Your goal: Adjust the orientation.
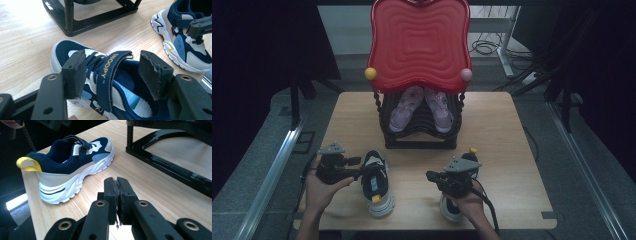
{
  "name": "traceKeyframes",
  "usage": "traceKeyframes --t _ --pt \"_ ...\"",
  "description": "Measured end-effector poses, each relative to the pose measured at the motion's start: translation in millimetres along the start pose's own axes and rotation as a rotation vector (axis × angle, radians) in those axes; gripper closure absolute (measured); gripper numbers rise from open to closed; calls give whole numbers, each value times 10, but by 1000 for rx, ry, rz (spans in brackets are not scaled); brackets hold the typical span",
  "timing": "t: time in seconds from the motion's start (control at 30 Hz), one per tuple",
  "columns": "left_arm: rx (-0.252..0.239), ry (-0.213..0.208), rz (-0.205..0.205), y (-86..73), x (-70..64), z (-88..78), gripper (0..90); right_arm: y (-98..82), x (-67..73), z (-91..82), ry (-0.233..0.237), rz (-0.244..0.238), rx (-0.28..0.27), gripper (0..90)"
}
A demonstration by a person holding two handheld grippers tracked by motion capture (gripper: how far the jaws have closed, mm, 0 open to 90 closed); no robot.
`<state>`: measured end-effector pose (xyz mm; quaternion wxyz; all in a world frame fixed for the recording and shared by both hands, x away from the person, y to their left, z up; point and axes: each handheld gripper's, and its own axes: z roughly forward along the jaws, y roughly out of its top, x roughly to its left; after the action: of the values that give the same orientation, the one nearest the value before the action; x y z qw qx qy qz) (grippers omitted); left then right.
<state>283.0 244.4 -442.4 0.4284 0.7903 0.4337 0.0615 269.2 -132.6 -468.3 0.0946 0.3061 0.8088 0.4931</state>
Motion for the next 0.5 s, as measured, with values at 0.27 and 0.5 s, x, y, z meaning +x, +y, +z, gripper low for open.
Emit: traceKeyframes --t 0.27,0.5 --pt "2 -2 -2 -4 -1 1 396 -37 -42 -107 -23 9 -8 866" --pt "2 -2 -3 -7 -4 -2 396 -56 -16 -106 -15 3 -1 868"
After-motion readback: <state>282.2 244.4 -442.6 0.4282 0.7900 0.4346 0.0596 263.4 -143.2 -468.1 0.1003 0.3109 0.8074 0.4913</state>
